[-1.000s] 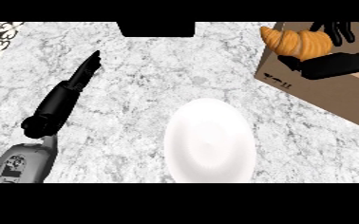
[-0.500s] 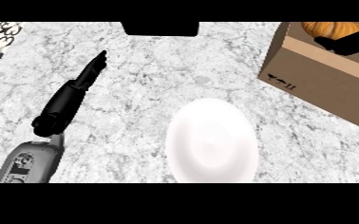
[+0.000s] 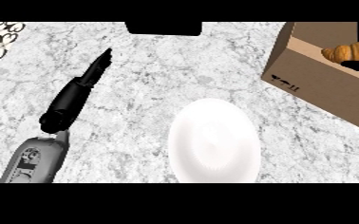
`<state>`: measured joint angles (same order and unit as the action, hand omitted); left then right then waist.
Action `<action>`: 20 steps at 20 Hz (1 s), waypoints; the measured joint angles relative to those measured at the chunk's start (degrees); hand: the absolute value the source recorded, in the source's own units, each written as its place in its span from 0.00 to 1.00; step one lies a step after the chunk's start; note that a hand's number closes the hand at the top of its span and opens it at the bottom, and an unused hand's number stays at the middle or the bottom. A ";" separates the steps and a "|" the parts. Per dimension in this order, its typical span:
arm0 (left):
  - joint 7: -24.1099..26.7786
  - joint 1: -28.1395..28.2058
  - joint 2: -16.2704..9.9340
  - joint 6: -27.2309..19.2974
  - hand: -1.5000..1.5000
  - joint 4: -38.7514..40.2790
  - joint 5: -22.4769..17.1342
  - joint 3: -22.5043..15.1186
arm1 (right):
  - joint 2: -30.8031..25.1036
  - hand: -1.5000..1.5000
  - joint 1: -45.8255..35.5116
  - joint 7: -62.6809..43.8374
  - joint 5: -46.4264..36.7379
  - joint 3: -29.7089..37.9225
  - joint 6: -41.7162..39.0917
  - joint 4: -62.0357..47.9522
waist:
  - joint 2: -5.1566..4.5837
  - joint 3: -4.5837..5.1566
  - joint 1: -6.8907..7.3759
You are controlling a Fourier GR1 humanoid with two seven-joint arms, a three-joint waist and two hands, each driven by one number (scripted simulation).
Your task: Pick the croissant from the plate and place it in the cardboard box
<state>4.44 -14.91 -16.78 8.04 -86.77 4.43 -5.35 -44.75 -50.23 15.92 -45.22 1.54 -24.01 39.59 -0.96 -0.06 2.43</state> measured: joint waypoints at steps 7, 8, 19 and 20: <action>-0.08 -0.74 -0.45 1.14 0.50 0.83 -0.45 1.22 | -1.51 0.00 -3.63 13.66 -1.69 -1.55 -3.43 -11.02 | 0.03 -0.05 0.00; -0.23 -1.16 -0.34 1.19 0.50 0.90 -0.37 1.15 | -1.54 0.00 -4.41 15.43 -1.05 -0.81 -3.48 -12.12 | -0.03 -0.08 0.09; -0.29 -0.10 -0.42 1.26 0.50 0.03 -0.27 1.46 | -0.38 0.00 -10.49 11.98 23.31 23.87 -8.19 -26.22 | 0.06 -0.15 -0.27; -0.24 -0.24 -0.12 1.00 0.50 0.08 -0.07 1.34 | -0.99 0.00 -11.03 10.67 24.85 25.56 -8.56 -27.59 | -0.01 -0.14 -0.20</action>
<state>4.20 -15.15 -16.90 9.05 -86.69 4.36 -4.01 -45.74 -61.25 26.59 -20.37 27.10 -32.57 12.00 -0.97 -0.20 2.23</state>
